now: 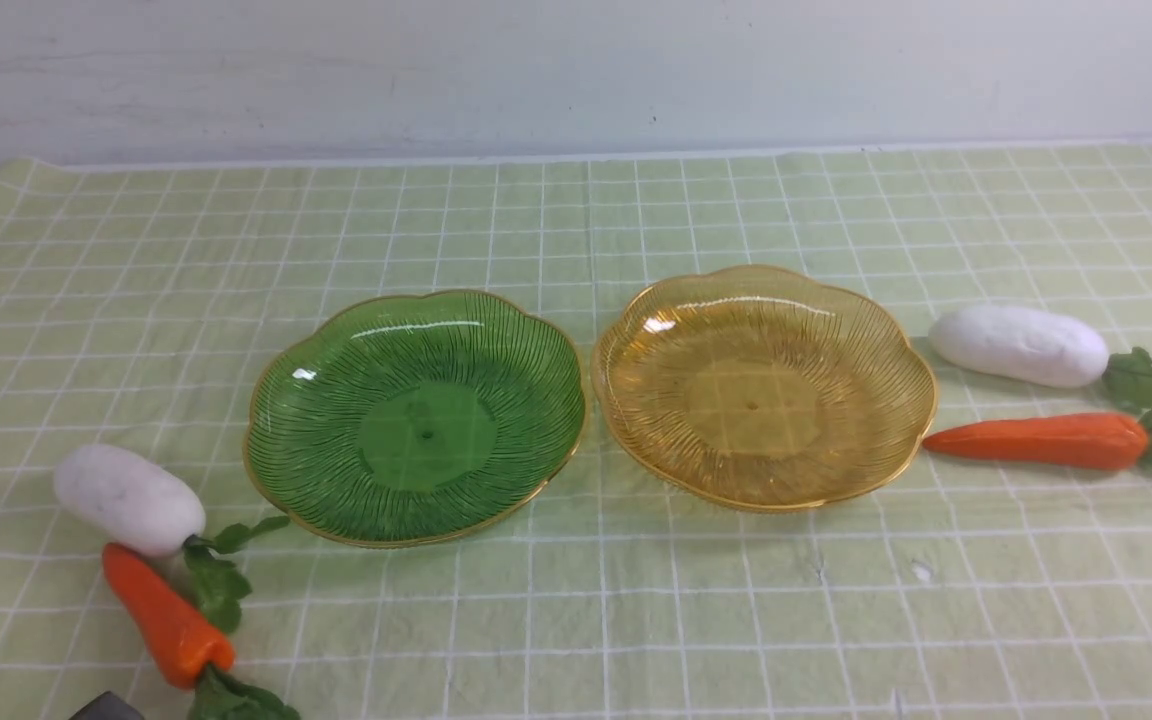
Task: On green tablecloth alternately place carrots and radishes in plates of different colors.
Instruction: 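Place the white radish on the plate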
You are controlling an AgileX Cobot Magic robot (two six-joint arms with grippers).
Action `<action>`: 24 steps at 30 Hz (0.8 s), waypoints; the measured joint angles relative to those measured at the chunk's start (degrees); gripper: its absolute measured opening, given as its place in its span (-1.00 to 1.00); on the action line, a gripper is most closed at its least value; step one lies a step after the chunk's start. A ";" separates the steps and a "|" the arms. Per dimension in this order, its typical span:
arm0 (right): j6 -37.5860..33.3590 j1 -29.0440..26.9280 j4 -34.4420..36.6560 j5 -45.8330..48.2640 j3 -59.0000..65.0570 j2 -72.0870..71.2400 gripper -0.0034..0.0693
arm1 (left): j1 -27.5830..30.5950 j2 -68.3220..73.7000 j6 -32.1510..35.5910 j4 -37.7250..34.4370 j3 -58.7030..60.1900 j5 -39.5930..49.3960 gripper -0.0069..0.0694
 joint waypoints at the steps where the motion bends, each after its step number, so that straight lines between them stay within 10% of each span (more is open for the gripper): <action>1: 0.00 0.00 0.00 0.00 0.00 0.00 -0.95 | 0.00 0.00 -0.05 -0.20 0.00 -0.05 -0.84; 15: 0.84 0.00 -0.66 -0.80 0.11 0.00 -0.95 | 0.00 0.00 -0.14 -3.65 0.00 -1.60 -0.84; 24: 7.19 0.00 25.76 -5.43 0.56 0.00 -0.95 | 0.00 7.54 -0.05 1.45 -9.43 6.28 -0.84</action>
